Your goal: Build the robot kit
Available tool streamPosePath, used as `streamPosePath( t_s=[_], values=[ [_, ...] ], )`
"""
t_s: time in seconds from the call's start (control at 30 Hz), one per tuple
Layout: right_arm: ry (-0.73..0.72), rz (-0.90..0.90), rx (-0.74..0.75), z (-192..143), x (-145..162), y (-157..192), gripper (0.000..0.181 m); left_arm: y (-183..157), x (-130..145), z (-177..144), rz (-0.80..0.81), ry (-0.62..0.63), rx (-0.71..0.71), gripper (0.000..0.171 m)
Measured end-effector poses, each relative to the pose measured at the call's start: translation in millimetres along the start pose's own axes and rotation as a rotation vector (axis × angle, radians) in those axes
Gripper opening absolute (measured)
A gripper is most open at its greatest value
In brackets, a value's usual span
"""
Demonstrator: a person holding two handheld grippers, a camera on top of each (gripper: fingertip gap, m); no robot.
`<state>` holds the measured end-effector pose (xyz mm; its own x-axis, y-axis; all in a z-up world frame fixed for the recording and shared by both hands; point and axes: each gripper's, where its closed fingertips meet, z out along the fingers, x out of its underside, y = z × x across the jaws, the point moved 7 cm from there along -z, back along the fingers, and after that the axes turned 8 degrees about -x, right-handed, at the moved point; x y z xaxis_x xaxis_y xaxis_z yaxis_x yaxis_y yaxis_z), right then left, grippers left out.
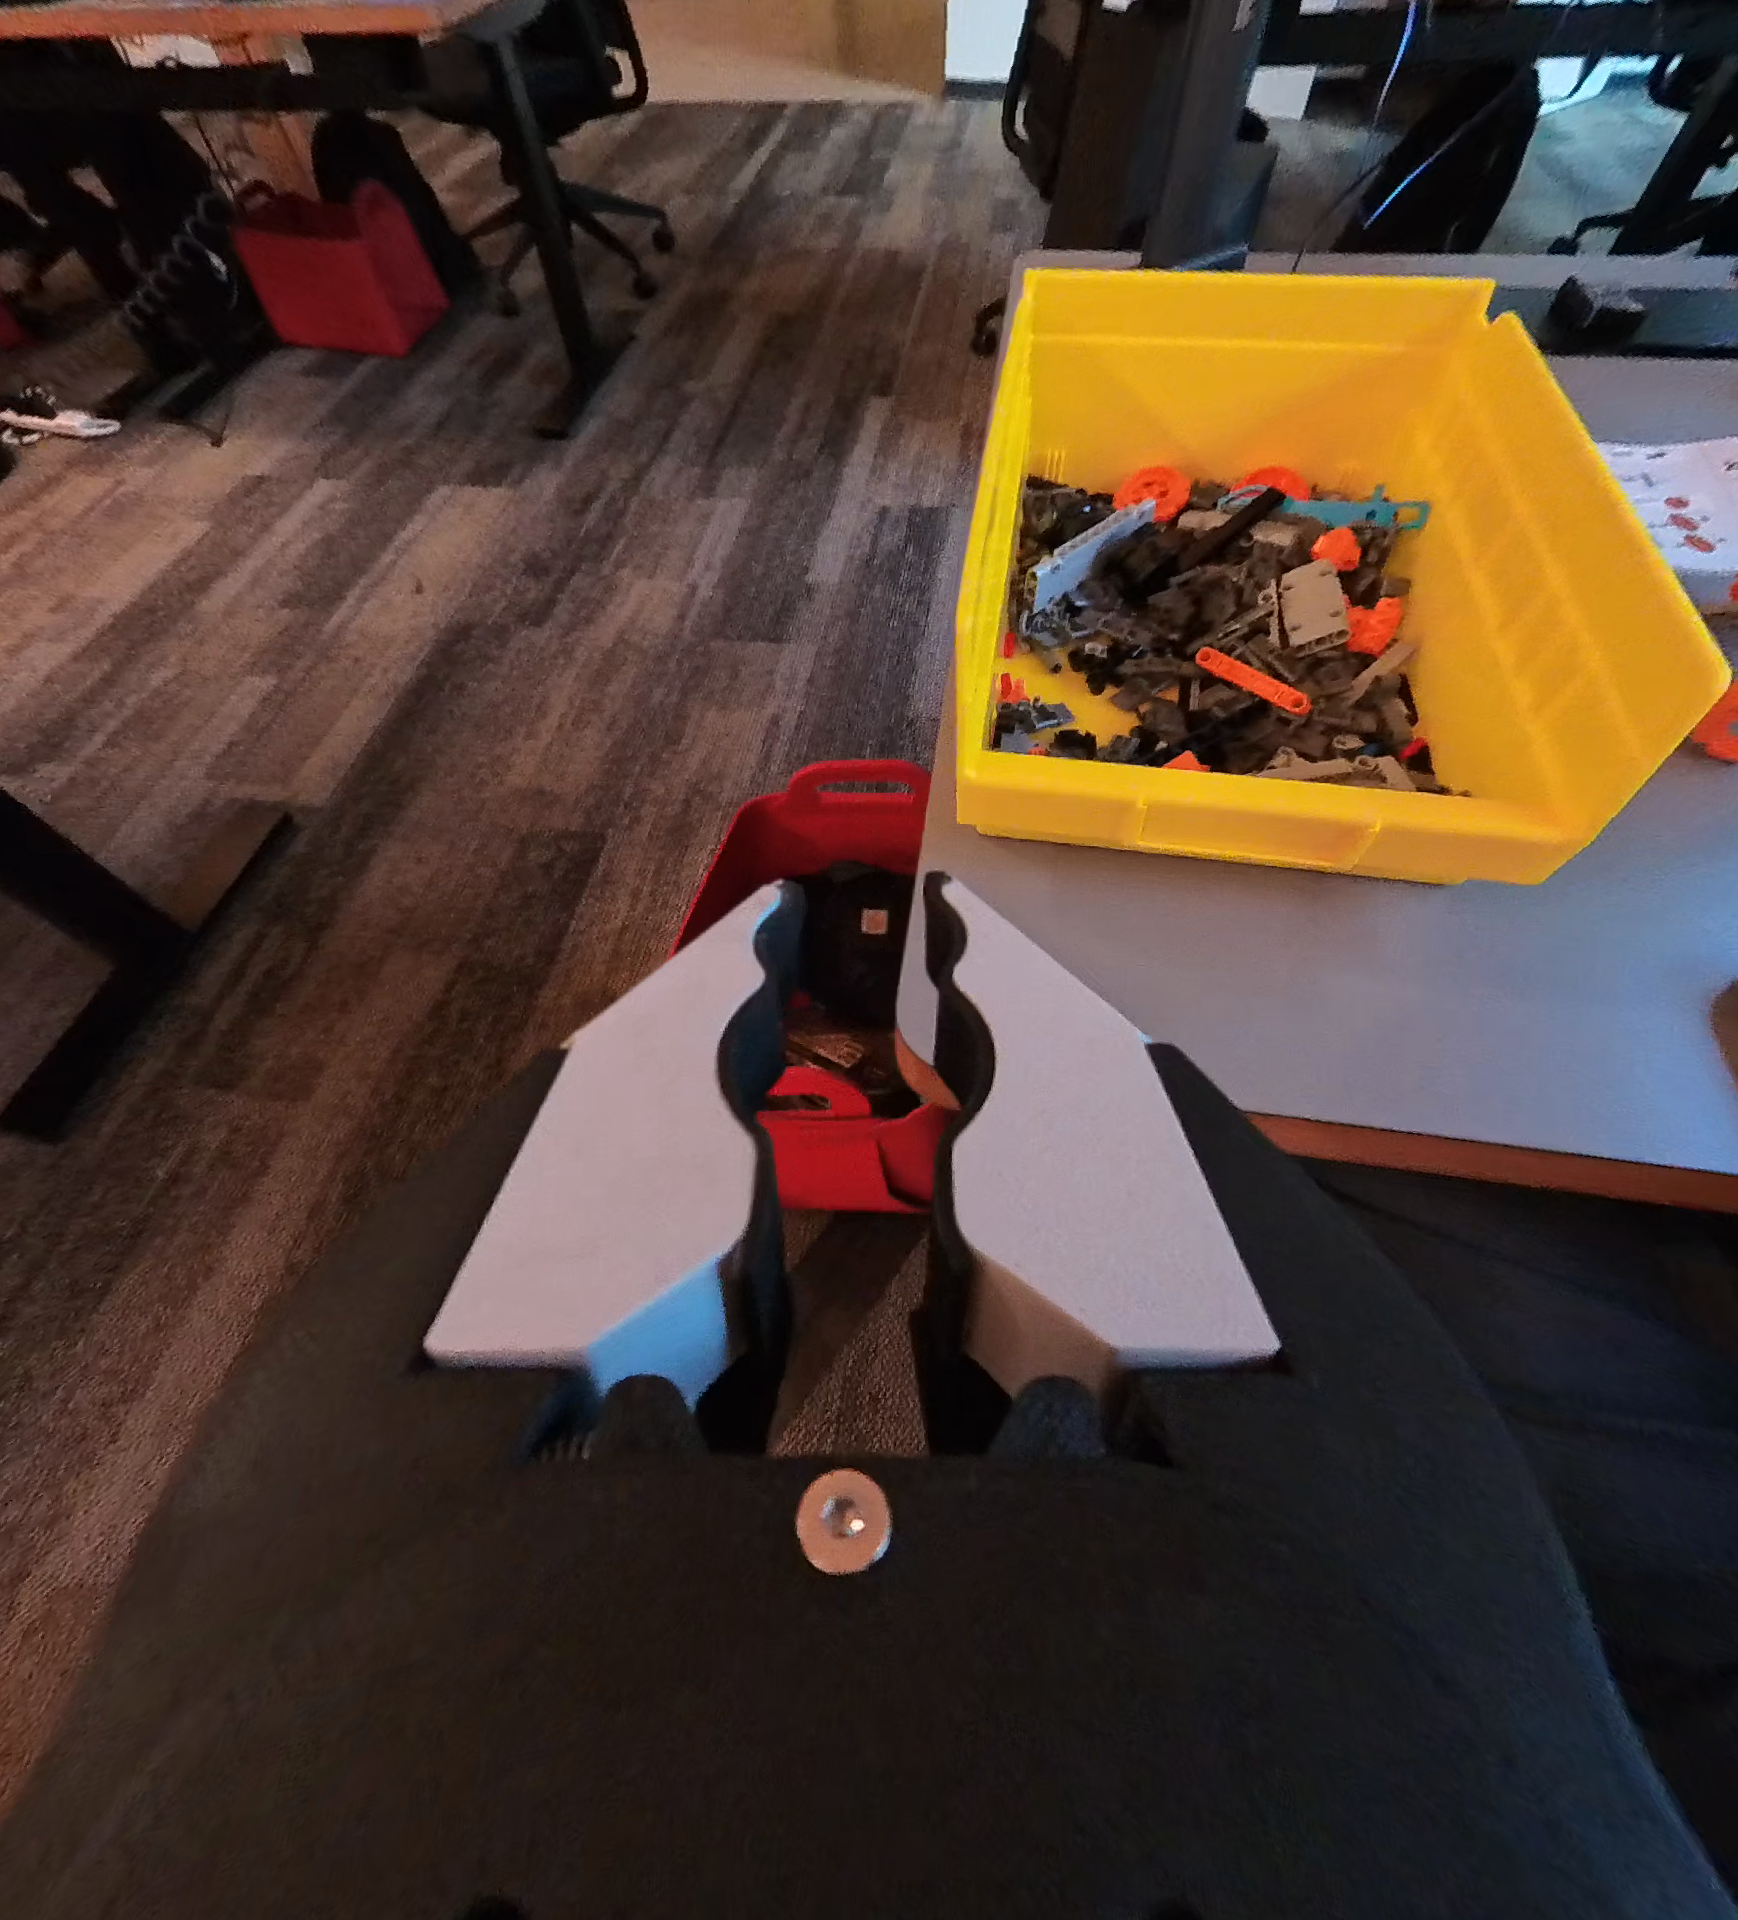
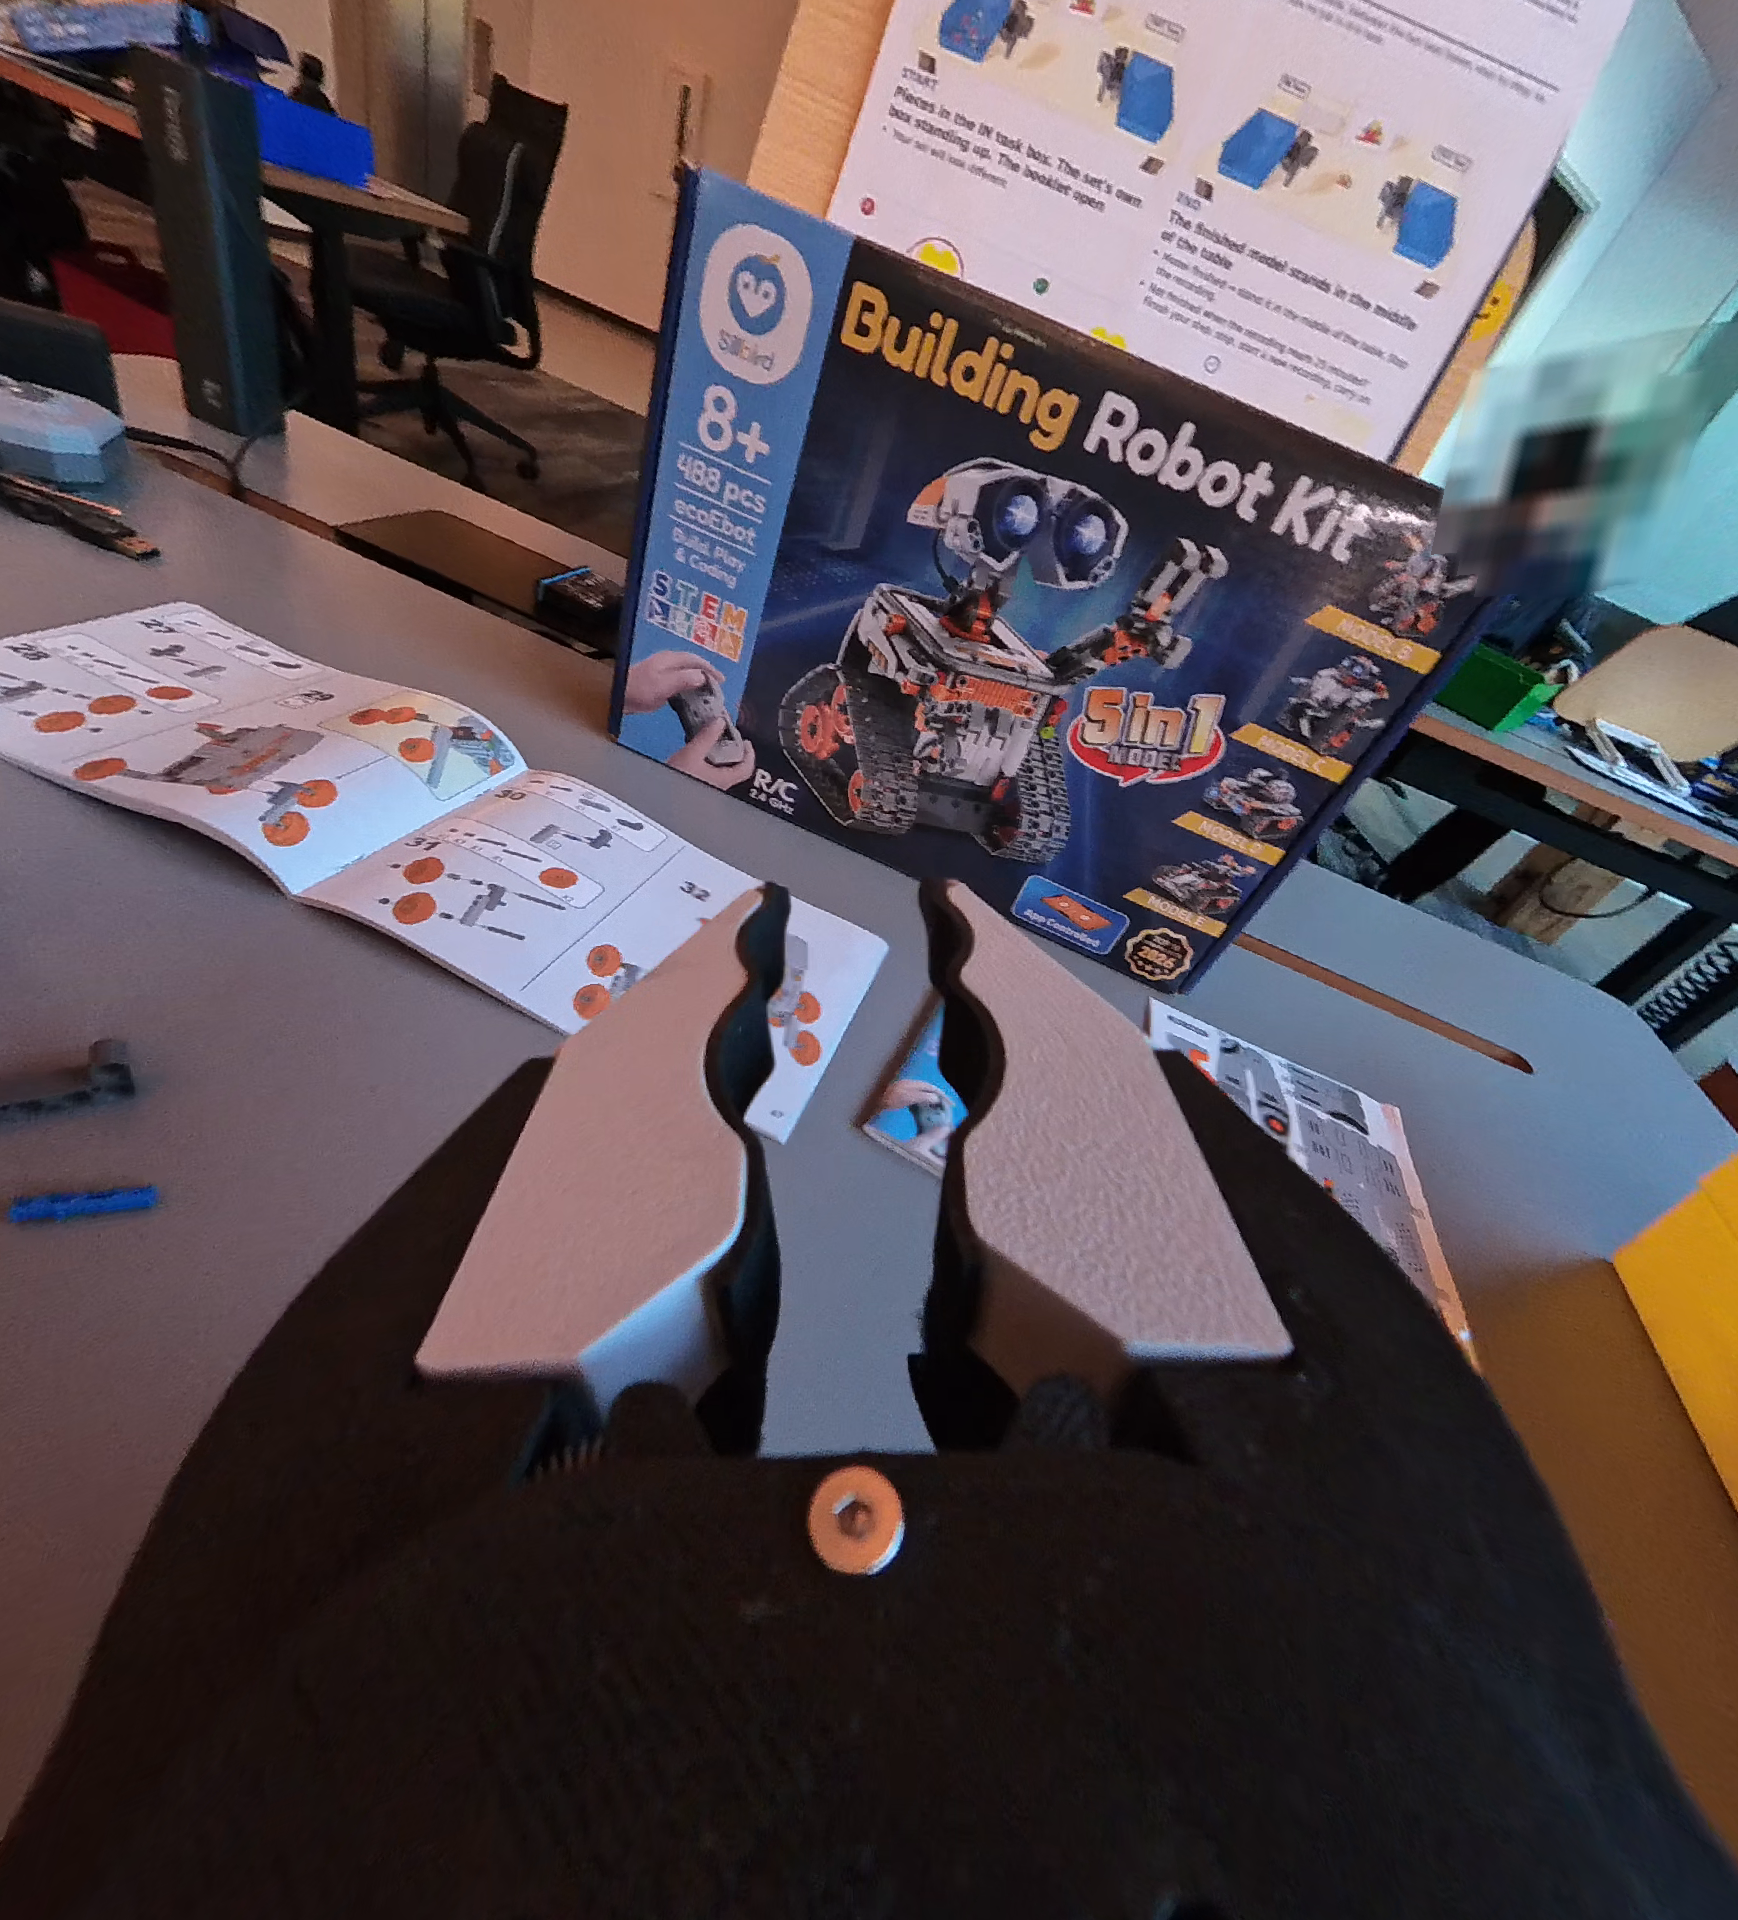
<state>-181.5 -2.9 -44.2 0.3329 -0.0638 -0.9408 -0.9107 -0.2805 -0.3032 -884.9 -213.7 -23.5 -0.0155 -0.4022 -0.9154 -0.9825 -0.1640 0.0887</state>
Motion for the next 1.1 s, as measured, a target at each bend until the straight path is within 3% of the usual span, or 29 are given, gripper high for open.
streamPosePath(
  t_s=[0.33, 0.5, 0.7, 0.87, 1.1],
  values=[
    [0.127, 0.127, 0.151, -3, 25, -15, 0.026, 49, 37, 18, -0.128, 0.057, -0.057, 0.021],
    [0.12, 0.192, 0.203, -10, 25, -20, 0.026, 47, 32, 16, -0.185, 0.008, 0.045, 0.02],
    [-0.052, 0.266, 0.087, -13, -15, -13, 0.026, 16, 10, 17, -0.125, -0.047, 0.119, 0.02],
    [-0.098, 0.094, -0.057, -11, -52, -6, 0.026, -21, -11, 16, 0.001, -0.056, 0.097, 0.021],
    [-0.076, -0.173, -0.216, -8, -43, 16, 0.023, -110, -38, 29, 0.067, -0.124, 0.239, 0.029]
  ],
)
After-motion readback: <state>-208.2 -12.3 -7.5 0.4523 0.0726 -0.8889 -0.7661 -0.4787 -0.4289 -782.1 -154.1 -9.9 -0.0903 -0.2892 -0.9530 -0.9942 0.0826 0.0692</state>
